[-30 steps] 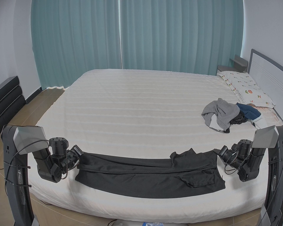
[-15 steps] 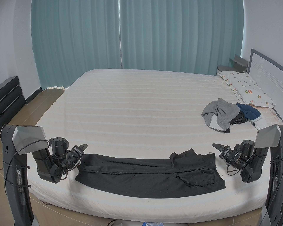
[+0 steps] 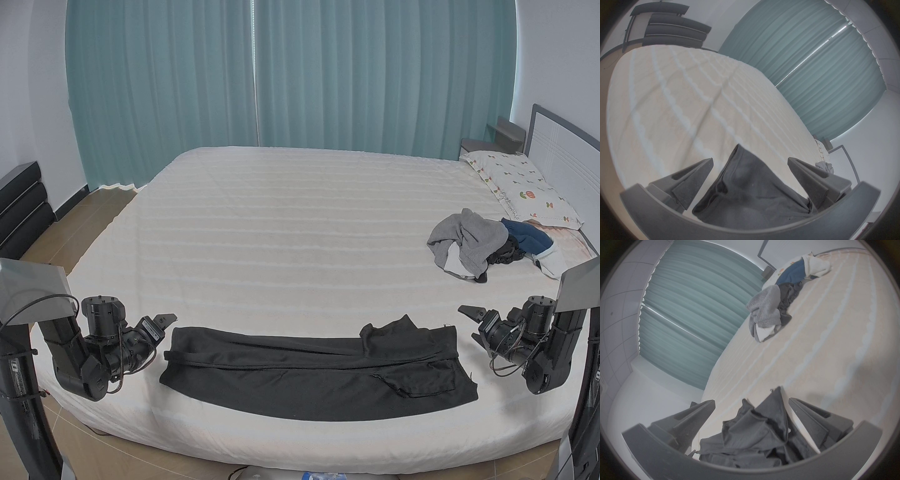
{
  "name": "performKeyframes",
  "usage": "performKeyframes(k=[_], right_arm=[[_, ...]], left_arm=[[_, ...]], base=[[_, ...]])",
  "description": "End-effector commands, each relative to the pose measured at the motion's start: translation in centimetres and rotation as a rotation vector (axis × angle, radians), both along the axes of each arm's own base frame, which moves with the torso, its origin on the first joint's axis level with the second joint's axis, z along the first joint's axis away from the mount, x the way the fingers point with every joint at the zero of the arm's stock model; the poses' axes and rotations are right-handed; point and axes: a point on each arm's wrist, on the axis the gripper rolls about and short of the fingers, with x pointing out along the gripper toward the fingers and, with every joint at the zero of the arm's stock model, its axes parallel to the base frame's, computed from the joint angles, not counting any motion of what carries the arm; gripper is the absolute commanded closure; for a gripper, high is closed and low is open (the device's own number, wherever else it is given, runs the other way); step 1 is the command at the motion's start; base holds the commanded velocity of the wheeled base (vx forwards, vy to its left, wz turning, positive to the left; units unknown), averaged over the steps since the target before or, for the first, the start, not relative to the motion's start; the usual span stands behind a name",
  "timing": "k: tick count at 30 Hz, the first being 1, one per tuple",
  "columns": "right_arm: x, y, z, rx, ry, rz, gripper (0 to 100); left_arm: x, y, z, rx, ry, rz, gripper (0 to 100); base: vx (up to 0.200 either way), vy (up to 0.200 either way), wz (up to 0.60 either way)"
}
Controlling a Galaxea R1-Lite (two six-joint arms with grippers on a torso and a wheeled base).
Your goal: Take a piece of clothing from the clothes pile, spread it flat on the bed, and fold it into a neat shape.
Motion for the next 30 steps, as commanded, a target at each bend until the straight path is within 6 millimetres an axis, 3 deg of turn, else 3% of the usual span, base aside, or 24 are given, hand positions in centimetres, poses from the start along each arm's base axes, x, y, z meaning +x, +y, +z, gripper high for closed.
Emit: performKeyframes(k=[1,4,10,14,30], right_arm=[[-2.2,0.9,0.6,0.028,0.047,0.008,0],[-3.3,1.0,1.4,0.098,0.073,-0.029,0],[-4.4,1.1,1.1,0.15,0.132,-0.047,0],[-4.6,1.2,0.5,0.156,0.159,-0.044,0],[-5.2,3.2,0.1,0.16,0.202,-0.02,0]], left_arm=[[-2.2,-0.1,-0.2,-0.05,0.062,0.022,0],[-3.0,-0.2,-0.7,-0.061,0.104,0.026,0],[-3.9,-0.9,-1.4,-0.059,0.151,0.007,0],[-3.8,-1.2,-1.9,-0.056,0.166,-0.006,0],[0.5,-3.4,-4.1,0.014,0.109,0.032,0]], base=[[-0.2,0.0,0.0],[-0.2,0.0,0.0],[-0.2,0.0,0.0],[0.0,0.0,0.0],[0.0,0.0,0.0]])
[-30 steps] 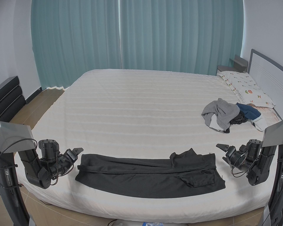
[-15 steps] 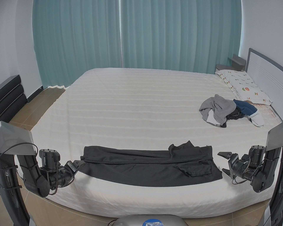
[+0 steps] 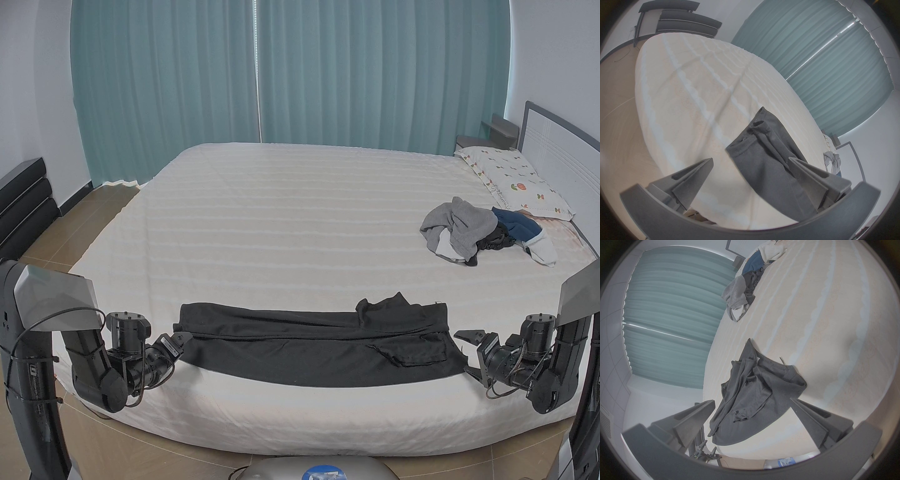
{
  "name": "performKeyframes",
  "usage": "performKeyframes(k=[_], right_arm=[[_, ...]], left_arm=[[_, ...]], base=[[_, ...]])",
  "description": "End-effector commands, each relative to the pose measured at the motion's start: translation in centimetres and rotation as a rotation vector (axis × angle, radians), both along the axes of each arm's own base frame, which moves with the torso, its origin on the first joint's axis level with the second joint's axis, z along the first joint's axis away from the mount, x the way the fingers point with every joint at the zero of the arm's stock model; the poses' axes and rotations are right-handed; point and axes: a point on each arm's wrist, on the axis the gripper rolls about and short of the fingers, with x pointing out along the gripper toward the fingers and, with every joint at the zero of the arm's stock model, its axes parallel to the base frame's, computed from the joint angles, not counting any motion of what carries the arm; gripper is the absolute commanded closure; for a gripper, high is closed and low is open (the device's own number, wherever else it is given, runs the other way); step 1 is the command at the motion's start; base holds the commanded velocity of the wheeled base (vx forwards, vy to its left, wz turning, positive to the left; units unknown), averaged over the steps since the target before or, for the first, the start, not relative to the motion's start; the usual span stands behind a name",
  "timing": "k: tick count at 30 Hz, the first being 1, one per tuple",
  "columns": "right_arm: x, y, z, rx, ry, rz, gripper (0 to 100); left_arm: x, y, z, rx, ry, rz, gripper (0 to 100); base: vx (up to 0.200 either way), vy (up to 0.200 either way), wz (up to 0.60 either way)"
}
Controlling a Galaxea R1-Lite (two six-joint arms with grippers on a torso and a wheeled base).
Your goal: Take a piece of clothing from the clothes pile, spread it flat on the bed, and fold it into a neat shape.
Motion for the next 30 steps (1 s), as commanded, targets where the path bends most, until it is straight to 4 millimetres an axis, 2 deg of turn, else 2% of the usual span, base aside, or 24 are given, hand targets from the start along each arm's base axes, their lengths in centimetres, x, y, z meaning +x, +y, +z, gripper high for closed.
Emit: performKeyframes(k=[1,4,5,10,17,23,30], right_arm=[[-0.3,0.8,0.2,-0.013,-0.007,0.012,0],[-0.5,2.2,0.1,-0.055,-0.002,0.0,0],[-0.5,2.2,0.1,-0.057,-0.002,-0.001,0],[-1.1,3.9,-0.1,-0.094,0.01,0.017,0],[-1.0,4.1,-1.2,-0.138,0.039,-0.016,0],[-1.0,4.0,-2.8,-0.179,0.091,-0.028,0],[-0.2,4.7,-3.1,-0.187,0.064,-0.029,0]], left_arm=[[0.9,-0.4,-1.2,0.007,0.009,0.0,0],[1.4,-0.4,-1.4,0.007,0.001,0.001,0],[1.4,-0.4,-1.4,0.007,0.001,0.001,100],[1.1,-0.3,-1.5,0.021,0.011,0.018,100],[0.0,1.0,-1.7,0.043,0.036,0.11,100],[-0.7,1.1,-1.9,0.044,0.053,0.112,100],[-0.7,1.0,-1.9,0.044,0.052,0.109,100]], base=[[0.0,0.0,0.0],[0.0,0.0,0.0],[0.0,0.0,0.0],[0.0,0.0,0.0],[0.0,0.0,0.0],[0.0,0.0,0.0],[0.0,0.0,0.0]])
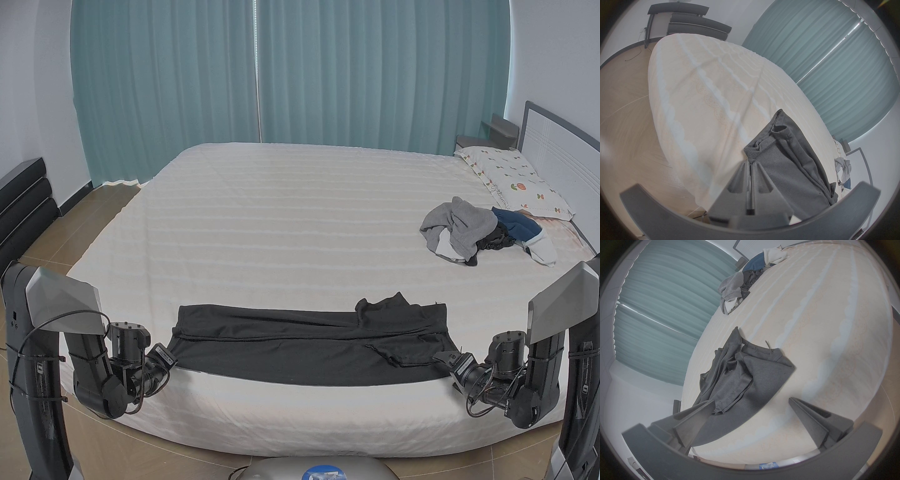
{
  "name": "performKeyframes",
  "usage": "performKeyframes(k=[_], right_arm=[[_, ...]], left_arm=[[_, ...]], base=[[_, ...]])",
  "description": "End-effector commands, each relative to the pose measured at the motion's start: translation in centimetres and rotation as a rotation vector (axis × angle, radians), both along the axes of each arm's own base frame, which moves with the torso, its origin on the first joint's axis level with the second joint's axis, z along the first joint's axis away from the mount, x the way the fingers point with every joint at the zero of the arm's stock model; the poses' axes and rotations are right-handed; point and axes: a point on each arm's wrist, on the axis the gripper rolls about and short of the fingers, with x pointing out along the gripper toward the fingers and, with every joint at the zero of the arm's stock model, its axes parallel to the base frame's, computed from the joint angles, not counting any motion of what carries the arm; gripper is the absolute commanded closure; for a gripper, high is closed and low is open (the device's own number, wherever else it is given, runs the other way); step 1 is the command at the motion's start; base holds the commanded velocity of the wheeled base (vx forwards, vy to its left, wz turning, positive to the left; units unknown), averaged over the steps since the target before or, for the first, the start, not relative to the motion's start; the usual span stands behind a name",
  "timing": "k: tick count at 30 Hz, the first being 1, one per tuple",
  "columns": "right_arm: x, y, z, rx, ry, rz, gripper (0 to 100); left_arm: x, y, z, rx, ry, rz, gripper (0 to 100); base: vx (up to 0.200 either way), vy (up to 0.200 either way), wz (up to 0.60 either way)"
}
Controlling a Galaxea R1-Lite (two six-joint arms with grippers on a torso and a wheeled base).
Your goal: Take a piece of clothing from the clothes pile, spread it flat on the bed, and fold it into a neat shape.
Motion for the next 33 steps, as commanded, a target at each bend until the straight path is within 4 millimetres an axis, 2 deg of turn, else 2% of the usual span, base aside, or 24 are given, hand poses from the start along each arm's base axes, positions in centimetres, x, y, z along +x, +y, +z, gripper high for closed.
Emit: performKeyframes(k=[1,4,5,12,25,33], right_arm=[[0.7,0.5,-0.5,-0.005,-0.017,0.002,0],[1.2,0.6,-1.4,-0.02,-0.011,-0.001,0],[1.4,0.7,-1.5,-0.025,-0.017,0.002,100],[1.8,0.7,-2.3,-0.088,-0.019,-0.031,100],[0.5,0.0,0.4,-0.088,-0.054,-0.046,100],[0.0,-0.6,0.5,-0.099,-0.037,-0.053,100]], left_arm=[[0.0,0.0,0.0,0.0,0.002,-0.001,100],[-0.1,-0.1,-0.1,-0.001,0.003,-0.003,100],[-0.1,-0.1,-0.1,0.0,0.003,-0.002,100],[-0.1,-0.1,-0.1,0.0,0.005,-0.002,100],[-1.3,0.0,0.8,0.006,0.016,-0.01,100],[-2.1,0.0,1.3,0.013,0.028,-0.017,100]], base=[[0.0,0.0,0.0],[0.0,0.0,0.0],[0.0,0.0,0.0],[0.0,0.0,0.0],[0.0,0.0,0.0],[0.0,0.0,0.0]])
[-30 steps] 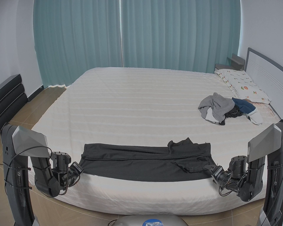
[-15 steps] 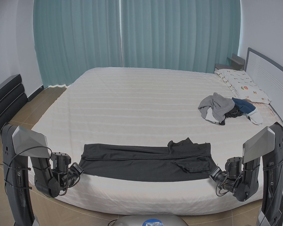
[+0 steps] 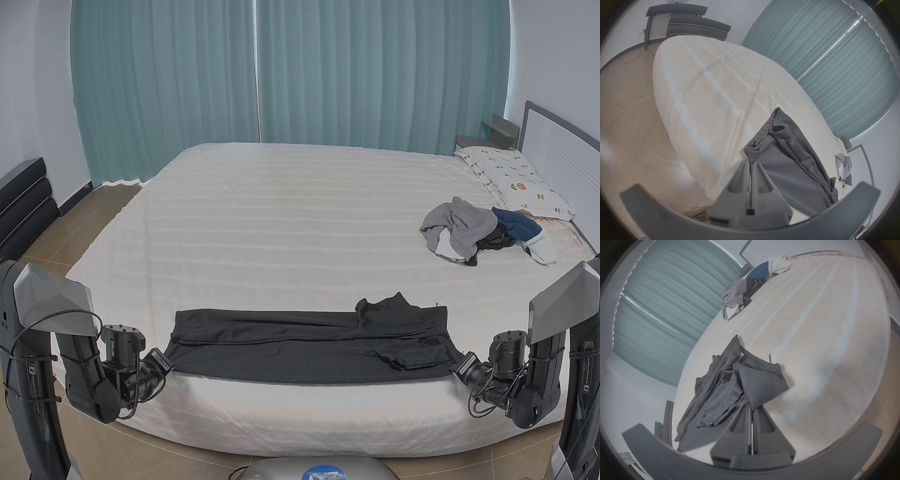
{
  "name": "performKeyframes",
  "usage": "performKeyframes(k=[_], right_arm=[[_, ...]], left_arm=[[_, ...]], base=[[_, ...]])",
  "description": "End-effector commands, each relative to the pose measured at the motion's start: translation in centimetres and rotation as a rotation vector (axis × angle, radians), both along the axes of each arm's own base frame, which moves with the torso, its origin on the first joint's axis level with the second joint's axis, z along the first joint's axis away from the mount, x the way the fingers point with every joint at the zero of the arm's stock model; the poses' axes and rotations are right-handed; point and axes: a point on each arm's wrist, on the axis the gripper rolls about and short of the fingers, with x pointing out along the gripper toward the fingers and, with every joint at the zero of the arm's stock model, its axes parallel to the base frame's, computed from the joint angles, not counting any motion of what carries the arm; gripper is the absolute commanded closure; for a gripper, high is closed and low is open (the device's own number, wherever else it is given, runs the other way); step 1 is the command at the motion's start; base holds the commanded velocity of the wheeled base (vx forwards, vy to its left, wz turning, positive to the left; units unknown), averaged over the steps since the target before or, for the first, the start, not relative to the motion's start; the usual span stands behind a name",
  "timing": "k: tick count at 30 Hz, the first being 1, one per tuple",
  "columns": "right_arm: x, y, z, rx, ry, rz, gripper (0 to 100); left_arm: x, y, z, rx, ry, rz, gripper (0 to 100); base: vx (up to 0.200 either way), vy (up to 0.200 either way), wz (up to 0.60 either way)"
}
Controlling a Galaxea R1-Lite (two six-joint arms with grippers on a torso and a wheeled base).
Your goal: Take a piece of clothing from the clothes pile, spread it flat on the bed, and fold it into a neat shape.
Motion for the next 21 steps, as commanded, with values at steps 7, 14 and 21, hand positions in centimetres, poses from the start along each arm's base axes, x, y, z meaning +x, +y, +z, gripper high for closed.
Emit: performKeyframes(k=[7,14,21], right_arm=[[-0.6,-0.4,0.0,-0.031,0.014,0.013,100],[-1.0,-0.4,-1.2,-0.068,0.064,0.036,0],[-0.8,-0.5,0.3,-0.039,0.006,0.048,0]], left_arm=[[-1.4,0.1,-0.2,0.048,0.051,-0.041,100],[-2.1,-0.1,-0.4,0.055,0.074,-0.058,0],[-2.6,-0.6,-0.2,0.055,0.073,-0.077,0]], base=[[0.0,0.0,0.0],[0.0,0.0,0.0],[0.0,0.0,0.0]])
